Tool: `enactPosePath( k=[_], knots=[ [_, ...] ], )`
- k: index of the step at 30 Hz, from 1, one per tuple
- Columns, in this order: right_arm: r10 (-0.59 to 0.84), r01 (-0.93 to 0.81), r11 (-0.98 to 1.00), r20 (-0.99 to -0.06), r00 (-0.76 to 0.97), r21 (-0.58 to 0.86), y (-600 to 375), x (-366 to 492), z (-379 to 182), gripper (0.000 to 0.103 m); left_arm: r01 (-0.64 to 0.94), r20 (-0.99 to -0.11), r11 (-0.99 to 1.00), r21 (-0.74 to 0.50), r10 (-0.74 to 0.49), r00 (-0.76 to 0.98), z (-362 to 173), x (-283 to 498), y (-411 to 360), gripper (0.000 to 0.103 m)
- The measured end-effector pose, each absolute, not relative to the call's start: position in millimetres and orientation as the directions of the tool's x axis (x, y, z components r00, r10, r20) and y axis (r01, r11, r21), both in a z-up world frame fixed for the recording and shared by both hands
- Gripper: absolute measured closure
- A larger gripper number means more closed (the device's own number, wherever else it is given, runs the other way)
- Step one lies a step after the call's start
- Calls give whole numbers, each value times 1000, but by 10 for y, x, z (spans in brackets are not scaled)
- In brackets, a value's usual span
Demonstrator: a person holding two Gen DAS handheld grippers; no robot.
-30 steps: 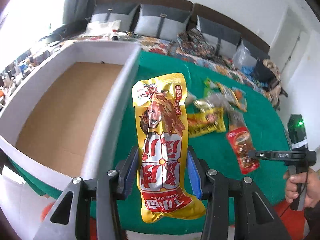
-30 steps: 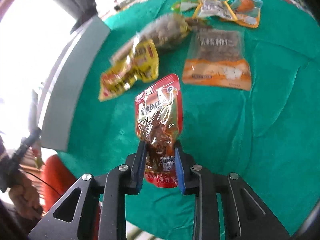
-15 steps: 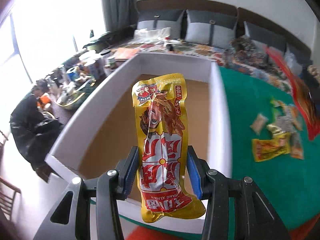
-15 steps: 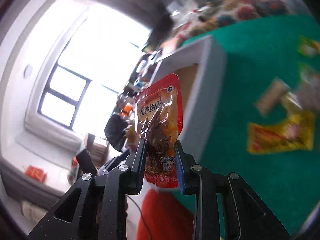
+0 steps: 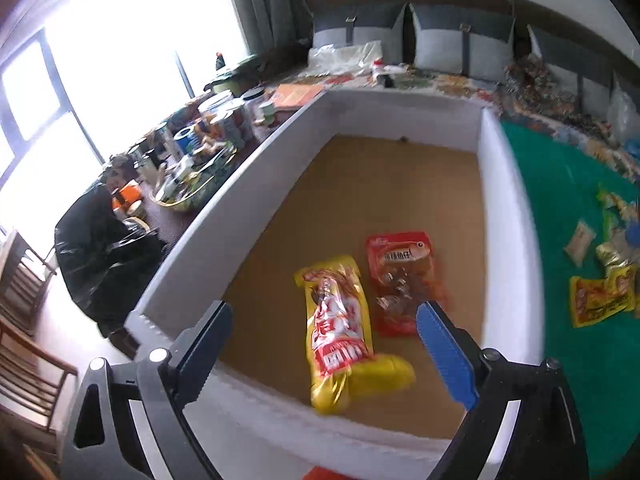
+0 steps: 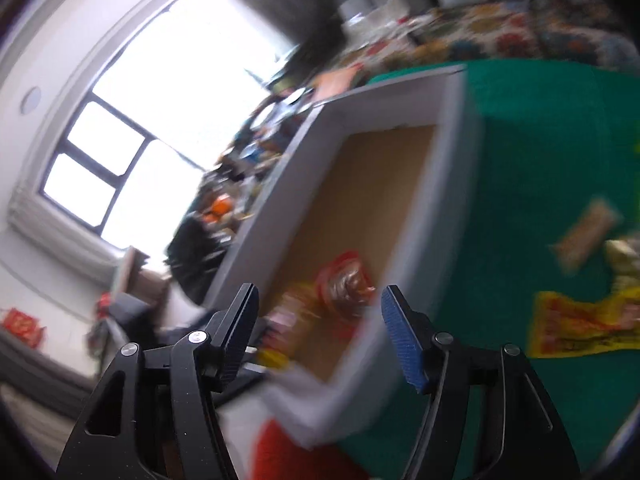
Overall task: Organize snacks
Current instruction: 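Move both tools over the cardboard box and release both bags inside, then withdraw the left tool from the box back toward the snack pile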
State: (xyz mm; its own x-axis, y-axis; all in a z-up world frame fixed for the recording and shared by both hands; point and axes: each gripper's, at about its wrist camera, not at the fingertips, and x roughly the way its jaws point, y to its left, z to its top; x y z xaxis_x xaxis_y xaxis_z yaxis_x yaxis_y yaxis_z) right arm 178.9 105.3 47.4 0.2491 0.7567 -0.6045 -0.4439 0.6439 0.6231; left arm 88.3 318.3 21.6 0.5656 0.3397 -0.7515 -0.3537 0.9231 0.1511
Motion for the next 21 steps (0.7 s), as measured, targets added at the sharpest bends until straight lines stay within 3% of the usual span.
enactPosePath(
  k=[3, 9, 14, 21],
  knots=[
    [619, -408, 781, -675, 401, 474, 466, 1723, 247, 32, -316, -713, 939, 137, 315, 627, 281, 965, 2974, 10],
    [313, -203, 949, -788, 530, 241, -1005, 1484, -504, 32, -210, -699, 940, 270, 342, 628, 193, 1251, 2397, 10],
    [130, -64, 991, -811, 571, 114, -1982, 1273, -823, 32, -195, -722, 931, 309, 363, 588, 17, 1347, 2220, 9],
    [16, 26, 999, -790, 613, 41, -2523, 1104, -866, 32, -153, -744, 929, 338, 363, 560, -118, 1296, 2146, 5]
  ],
)
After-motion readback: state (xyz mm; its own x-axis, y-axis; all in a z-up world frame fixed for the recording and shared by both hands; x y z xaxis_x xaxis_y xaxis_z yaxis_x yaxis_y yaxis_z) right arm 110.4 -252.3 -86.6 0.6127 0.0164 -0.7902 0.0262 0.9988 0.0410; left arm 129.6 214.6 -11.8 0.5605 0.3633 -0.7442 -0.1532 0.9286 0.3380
